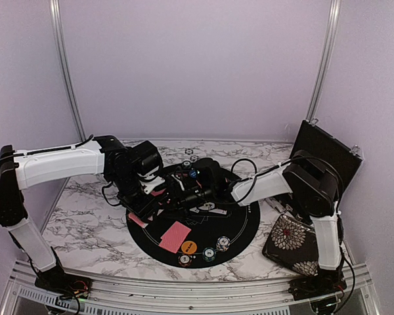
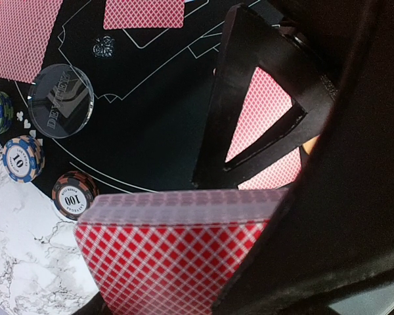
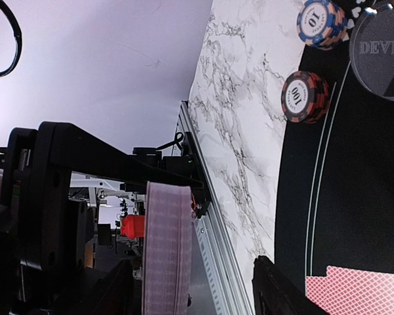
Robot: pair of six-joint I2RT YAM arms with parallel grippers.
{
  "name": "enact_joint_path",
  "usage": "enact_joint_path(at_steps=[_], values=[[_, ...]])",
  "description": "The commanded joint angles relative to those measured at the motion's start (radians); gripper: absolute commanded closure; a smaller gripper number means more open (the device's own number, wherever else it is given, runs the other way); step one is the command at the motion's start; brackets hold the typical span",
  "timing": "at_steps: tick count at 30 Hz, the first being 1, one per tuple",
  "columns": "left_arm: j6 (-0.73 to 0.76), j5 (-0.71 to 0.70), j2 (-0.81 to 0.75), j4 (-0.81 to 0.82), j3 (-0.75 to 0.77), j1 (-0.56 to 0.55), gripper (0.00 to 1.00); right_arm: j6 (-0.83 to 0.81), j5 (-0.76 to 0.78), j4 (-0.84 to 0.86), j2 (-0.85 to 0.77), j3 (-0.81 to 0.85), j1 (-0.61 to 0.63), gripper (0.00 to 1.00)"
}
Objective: Distribute texas hold em gaming equipment
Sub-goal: Pick up the poker card from the face-down deck piles.
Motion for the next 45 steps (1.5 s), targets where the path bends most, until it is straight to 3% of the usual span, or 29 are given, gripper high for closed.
enact_joint_path(at_steps=[1, 17, 45], values=[[0.009, 0.0, -0.007, -0.015, 0.019, -0.001, 0.56, 0.009, -0.016, 0.041, 0.02, 0.032, 0.012, 0.41], [0.008, -0.002, -0.021, -0.014, 0.009, 0.0, 0.56, -0.031, 0.021, -0.014, -0.009, -0.001, -0.019, 0.5], [0.011, -0.002, -0.021, -0.014, 0.009, -0.001, 0.56, -0.059, 0.03, -0.053, -0.07, -0.021, -0.06, 0.55]])
